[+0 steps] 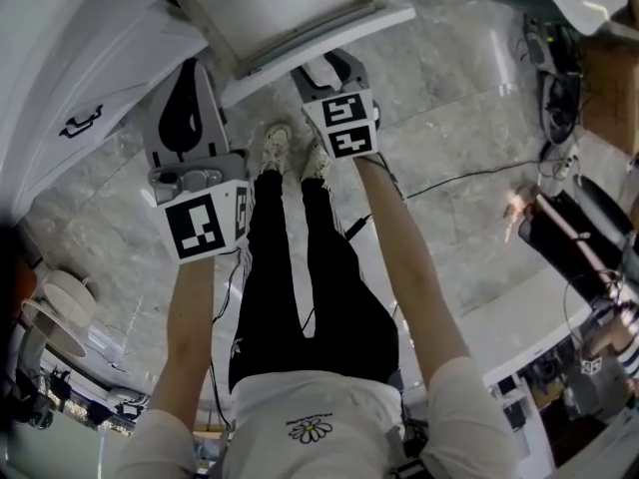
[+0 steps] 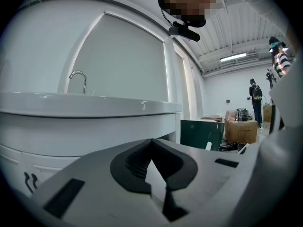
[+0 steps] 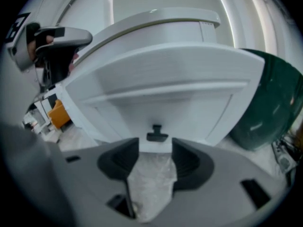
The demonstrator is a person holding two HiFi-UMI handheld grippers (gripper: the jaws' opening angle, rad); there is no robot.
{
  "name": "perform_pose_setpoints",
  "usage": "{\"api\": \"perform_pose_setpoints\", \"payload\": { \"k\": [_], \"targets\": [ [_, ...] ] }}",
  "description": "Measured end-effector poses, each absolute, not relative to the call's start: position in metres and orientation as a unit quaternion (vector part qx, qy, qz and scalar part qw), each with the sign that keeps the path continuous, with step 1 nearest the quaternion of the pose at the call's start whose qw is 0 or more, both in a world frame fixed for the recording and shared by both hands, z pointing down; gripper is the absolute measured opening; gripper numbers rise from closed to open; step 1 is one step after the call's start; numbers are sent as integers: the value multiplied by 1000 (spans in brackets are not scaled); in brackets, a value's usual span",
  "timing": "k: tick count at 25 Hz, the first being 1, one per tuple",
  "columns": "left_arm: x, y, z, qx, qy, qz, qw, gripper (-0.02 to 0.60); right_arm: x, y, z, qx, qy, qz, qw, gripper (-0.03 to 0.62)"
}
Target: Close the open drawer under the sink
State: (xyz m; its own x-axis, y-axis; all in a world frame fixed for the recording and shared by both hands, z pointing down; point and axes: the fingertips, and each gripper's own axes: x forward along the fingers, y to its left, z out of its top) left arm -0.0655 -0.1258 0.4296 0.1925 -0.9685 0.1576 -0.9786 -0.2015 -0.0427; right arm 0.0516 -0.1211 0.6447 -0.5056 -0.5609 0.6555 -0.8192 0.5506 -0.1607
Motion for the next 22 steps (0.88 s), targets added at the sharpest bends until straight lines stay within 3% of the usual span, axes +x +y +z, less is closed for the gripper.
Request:
{"api": "perform_pose_setpoints", "payload": {
  "k": [7,9,22],
  "targets": [
    [-66,-127,432,768,-635,73,35,15,47,-131,646,412,-837,246,264,211],
    [-66,-126,434,767,-636,75,36,14,49,-132,646,415,-835,249,261,166],
    [-69,-124,440,758,-647,77,40,15,50,-133,644,410,-840,238,264,161]
  ]
}}
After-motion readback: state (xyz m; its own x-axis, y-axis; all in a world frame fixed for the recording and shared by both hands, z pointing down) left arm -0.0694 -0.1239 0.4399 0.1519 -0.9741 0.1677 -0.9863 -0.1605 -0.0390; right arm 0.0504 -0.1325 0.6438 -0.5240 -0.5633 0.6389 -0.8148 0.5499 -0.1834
